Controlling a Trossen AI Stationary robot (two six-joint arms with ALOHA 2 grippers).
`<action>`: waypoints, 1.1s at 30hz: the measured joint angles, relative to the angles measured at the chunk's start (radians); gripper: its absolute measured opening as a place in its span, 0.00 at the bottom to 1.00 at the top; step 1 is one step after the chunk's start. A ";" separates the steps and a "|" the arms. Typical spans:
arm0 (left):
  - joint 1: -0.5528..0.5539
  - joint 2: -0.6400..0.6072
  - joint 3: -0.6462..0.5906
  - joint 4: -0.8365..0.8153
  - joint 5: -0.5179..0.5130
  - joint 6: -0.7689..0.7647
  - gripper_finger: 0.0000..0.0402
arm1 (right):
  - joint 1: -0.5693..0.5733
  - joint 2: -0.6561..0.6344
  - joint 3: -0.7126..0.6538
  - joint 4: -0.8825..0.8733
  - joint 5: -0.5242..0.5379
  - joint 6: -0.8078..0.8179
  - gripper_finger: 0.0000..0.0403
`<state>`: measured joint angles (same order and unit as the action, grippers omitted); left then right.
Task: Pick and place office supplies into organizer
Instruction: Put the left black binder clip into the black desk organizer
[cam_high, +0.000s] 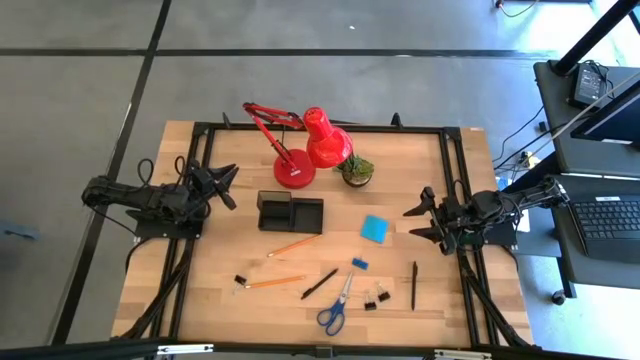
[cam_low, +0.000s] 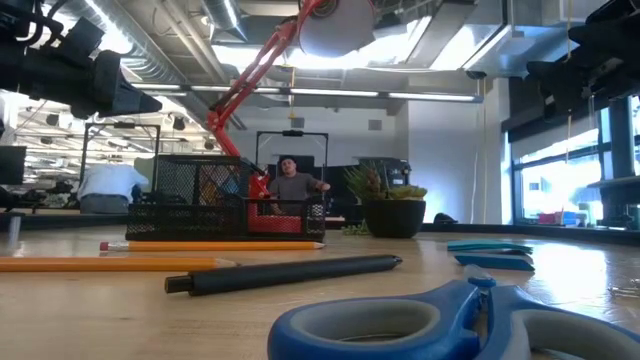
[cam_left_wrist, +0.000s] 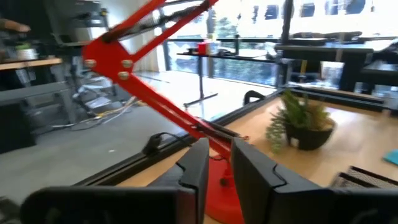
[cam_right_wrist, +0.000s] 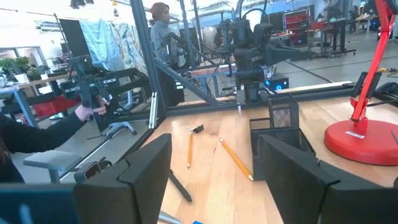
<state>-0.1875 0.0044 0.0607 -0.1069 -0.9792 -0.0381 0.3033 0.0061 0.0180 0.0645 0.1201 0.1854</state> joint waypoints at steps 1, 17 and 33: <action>0.000 0.000 0.000 0.000 0.016 0.007 0.19 | 0.000 0.000 0.000 0.000 0.000 0.008 0.60; 0.000 0.000 0.000 0.046 0.221 -0.037 0.44 | 0.000 0.000 -0.010 -0.002 0.091 -0.066 0.60; 0.000 0.000 0.000 0.047 0.223 -0.011 0.43 | 0.000 0.000 -0.010 0.047 0.092 -0.354 0.60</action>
<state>-0.1875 0.0044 0.0608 -0.0595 -0.7559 -0.0490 0.3031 0.0059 0.0082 0.1118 0.2124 -0.1687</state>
